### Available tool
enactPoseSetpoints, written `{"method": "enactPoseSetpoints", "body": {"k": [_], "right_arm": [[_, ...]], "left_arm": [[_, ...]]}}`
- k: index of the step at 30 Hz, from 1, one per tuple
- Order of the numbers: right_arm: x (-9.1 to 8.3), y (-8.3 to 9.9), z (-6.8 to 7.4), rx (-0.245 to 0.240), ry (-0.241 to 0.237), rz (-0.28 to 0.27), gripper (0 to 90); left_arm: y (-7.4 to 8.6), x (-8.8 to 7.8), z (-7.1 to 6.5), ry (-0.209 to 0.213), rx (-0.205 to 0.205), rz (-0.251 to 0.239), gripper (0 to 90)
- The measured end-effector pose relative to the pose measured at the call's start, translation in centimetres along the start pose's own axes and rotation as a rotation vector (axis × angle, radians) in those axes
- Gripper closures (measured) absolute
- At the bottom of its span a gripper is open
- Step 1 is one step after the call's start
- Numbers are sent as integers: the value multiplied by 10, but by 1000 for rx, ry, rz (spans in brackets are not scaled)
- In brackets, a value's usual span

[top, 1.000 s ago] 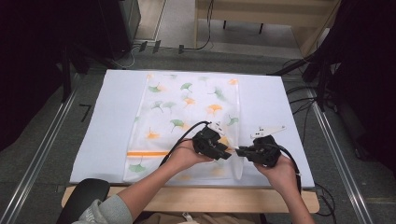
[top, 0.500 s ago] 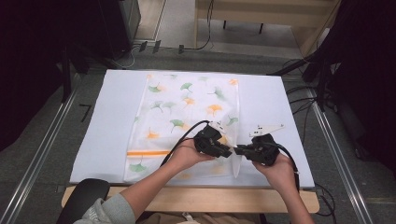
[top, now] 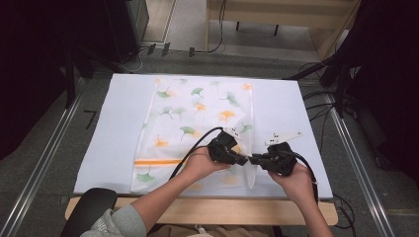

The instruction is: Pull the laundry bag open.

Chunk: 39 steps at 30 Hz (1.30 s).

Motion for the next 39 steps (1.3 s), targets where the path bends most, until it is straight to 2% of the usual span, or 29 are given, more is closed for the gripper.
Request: {"method": "enactPoseSetpoints", "body": {"k": [7, 9, 11, 15, 22, 25, 27, 29, 32, 35, 37, 39], "right_arm": [[4, -2, 0, -9, -10, 6, 858], [5, -3, 1, -13, -11, 9, 858], [6, -3, 3, -20, -7, 18, 858], [7, -3, 4, -20, -7, 16, 858], [3, -2, 6, -11, 3, 9, 859], [2, -2, 8, -15, 14, 6, 860], [1, -2, 8, -11, 11, 0, 860], [-1, -2, 7, -8, 11, -7, 860], [-3, -1, 5, -10, 8, -18, 860], [-6, 2, 4, -6, 9, -24, 859], [-6, 2, 3, -4, 10, -28, 859], [-7, 2, 4, -10, 19, -27, 859]], "left_arm": [[2, -2, 3, -8, -32, -5, 900], [3, -3, 3, -21, -21, -1, 900], [4, -4, 4, -24, -33, 9, 900], [4, -6, 2, -36, -22, 10, 900], [4, -5, 1, -40, -34, 12, 900], [4, -6, 0, -57, -33, 18, 900], [4, -8, 2, -71, -39, 19, 900], [5, -11, 5, -63, -50, 17, 900], [9, -16, 7, -84, -40, 40, 900], [13, -23, 16, -101, -64, 44, 900], [15, -27, 18, -83, -81, 38, 900], [16, -29, 15, -77, -54, 45, 900]]}}
Point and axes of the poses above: each handheld gripper's, and its own axes: x roughly forward along the jaws, y roughly out of its underside, z roughly to its left, the point moved 2 cm from there along x, roughly forward along the jaws, and after that the axes turned 1 degree about y, right-handed, at the moved point
